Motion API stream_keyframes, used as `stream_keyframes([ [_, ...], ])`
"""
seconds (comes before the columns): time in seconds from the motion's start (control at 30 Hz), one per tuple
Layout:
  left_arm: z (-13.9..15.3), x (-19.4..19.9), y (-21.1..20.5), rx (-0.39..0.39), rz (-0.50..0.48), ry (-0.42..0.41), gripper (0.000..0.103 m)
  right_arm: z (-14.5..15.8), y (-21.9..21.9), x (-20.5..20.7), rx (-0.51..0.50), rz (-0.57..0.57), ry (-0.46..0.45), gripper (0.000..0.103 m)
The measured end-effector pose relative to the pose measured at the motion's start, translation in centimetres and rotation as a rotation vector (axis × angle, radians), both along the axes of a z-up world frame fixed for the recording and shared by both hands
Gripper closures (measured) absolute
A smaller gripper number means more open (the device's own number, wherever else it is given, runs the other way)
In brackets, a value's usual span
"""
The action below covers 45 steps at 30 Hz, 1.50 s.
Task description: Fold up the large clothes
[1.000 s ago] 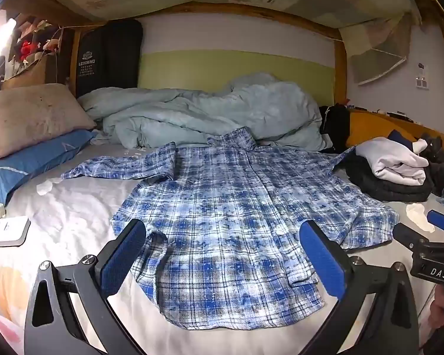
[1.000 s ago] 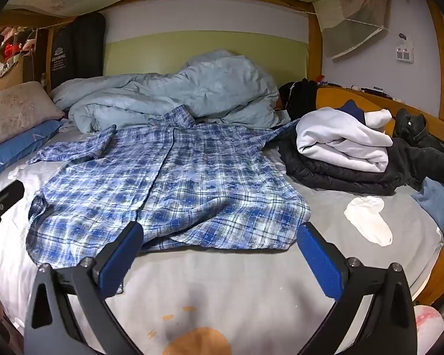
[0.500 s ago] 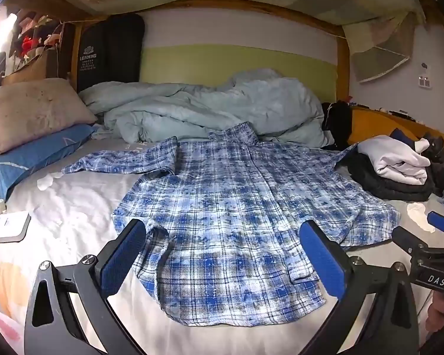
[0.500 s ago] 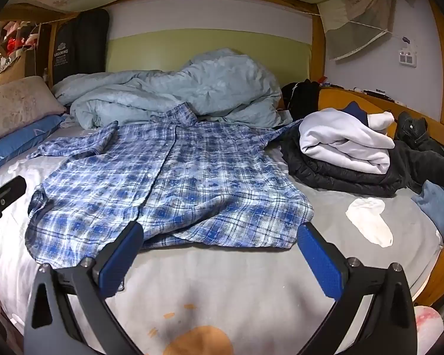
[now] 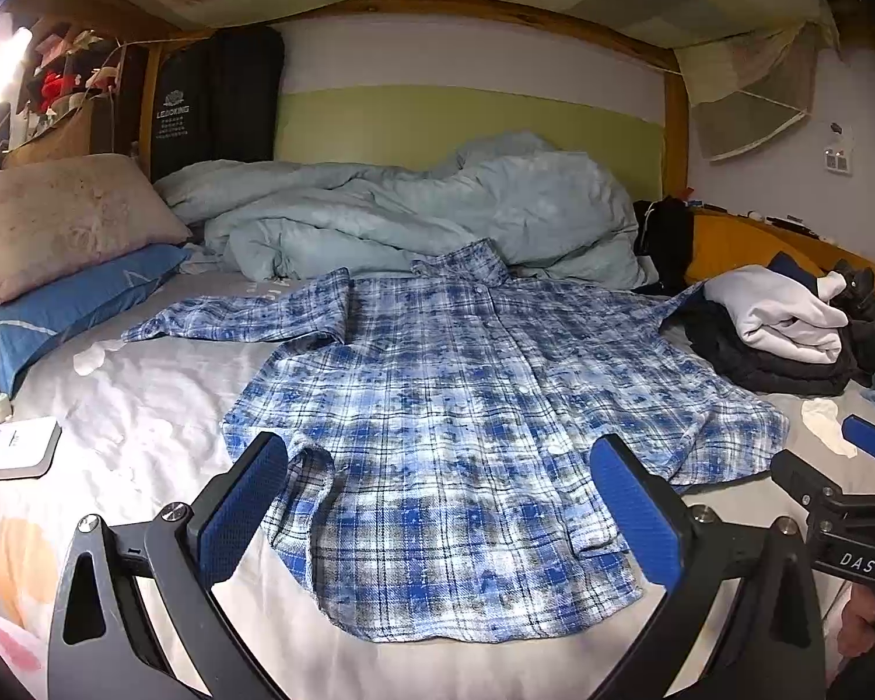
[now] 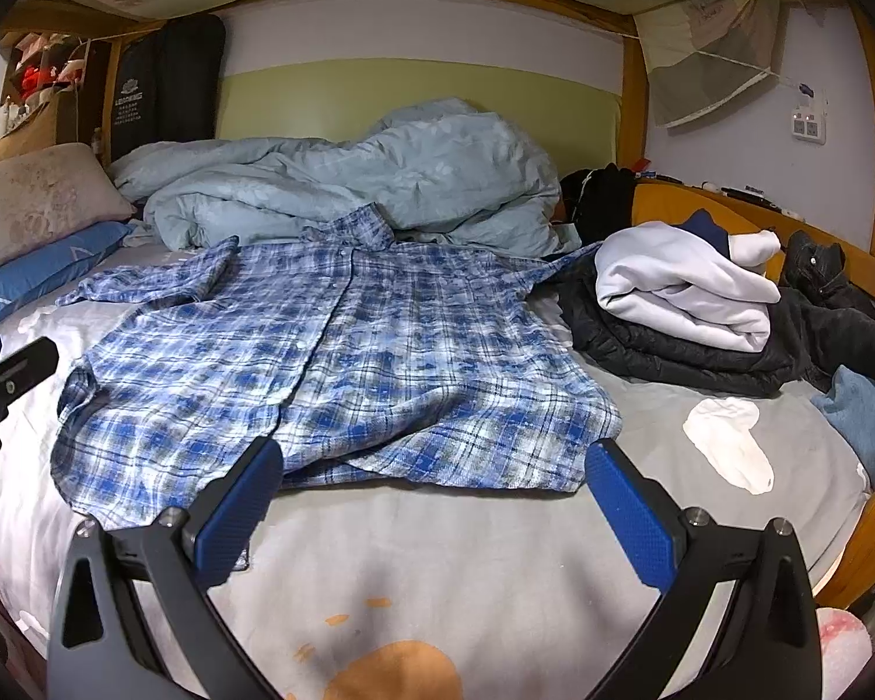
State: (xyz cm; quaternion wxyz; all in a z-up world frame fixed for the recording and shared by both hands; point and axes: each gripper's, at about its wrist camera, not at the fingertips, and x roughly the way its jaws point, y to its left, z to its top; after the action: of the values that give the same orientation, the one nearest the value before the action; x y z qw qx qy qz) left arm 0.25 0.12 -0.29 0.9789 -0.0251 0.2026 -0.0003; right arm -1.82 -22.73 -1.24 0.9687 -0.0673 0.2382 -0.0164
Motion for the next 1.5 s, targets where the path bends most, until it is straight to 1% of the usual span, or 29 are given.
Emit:
stream_keyframes([
  [0.47, -0.28, 0.38, -0.02, -0.014, 0.001, 0.025, 0.000, -0.17, 0.07, 0.06, 0.003, 0.002, 0.008, 0.000],
  [0.63, -0.15, 0.45, 0.46, -0.040, 0.002, 0.031, 0.000, -0.26, 0.15, 0.09, -0.001, 0.002, 0.009, 0.000],
  [0.77, -0.20, 0.45, 0.44, -0.031, 0.020, 0.027, 0.000, -0.28, 0.15, 0.12, -0.001, 0.001, 0.009, 0.000],
  [1.5, -0.26, 0.36, -0.11, -0.016, 0.000, 0.028, 0.000, -0.62, 0.48, 0.19, -0.010, 0.008, 0.017, 0.000],
])
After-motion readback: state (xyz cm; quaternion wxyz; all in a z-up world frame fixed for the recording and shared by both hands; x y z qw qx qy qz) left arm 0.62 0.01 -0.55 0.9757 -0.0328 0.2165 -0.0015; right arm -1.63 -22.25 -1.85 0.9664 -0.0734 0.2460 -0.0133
